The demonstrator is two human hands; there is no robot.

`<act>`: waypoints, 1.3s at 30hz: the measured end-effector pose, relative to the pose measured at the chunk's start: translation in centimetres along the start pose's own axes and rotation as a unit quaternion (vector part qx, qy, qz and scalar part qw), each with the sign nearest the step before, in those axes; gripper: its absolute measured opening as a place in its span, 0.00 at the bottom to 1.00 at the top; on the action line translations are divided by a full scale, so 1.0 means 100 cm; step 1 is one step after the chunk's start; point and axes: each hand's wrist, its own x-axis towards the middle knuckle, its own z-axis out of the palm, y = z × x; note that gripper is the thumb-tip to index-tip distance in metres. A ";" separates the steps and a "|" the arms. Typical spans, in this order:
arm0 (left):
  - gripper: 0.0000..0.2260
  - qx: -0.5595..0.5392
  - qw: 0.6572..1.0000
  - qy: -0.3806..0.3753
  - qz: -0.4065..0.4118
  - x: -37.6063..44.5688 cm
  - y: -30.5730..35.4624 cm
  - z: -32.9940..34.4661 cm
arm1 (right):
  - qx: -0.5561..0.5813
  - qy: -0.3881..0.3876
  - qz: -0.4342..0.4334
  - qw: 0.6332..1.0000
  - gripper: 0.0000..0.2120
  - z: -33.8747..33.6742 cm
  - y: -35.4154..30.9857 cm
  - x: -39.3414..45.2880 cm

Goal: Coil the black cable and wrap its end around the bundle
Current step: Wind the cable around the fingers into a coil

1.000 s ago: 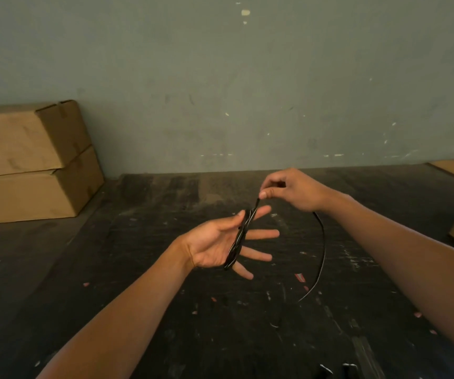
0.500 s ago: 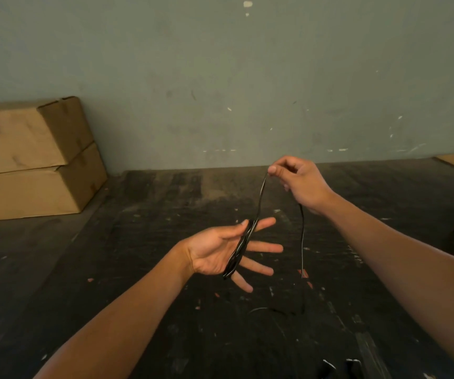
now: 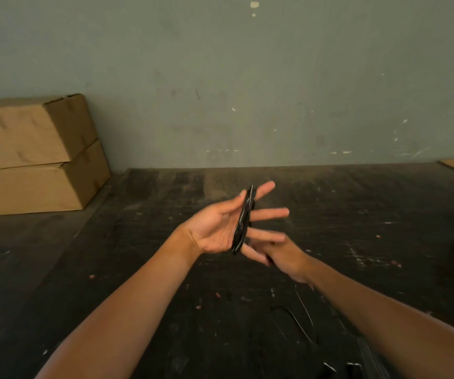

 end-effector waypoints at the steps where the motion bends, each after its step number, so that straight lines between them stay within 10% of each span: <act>1: 0.23 -0.007 1.000 0.001 0.009 0.000 0.004 -0.001 | -0.007 -0.017 0.017 1.000 0.12 0.005 0.003 -0.004; 16: 0.20 -0.026 0.987 0.134 0.081 0.002 0.024 -0.031 | -0.162 -0.172 -0.057 0.970 0.14 0.041 -0.065 -0.037; 32: 0.21 0.025 0.974 0.224 -0.008 -0.004 -0.011 -0.029 | -0.296 -0.066 -0.120 0.945 0.11 -0.018 -0.147 -0.006; 39: 0.20 0.079 0.985 0.142 -0.058 -0.008 -0.010 -0.016 | -0.369 -0.031 -0.125 0.921 0.10 -0.051 -0.169 0.010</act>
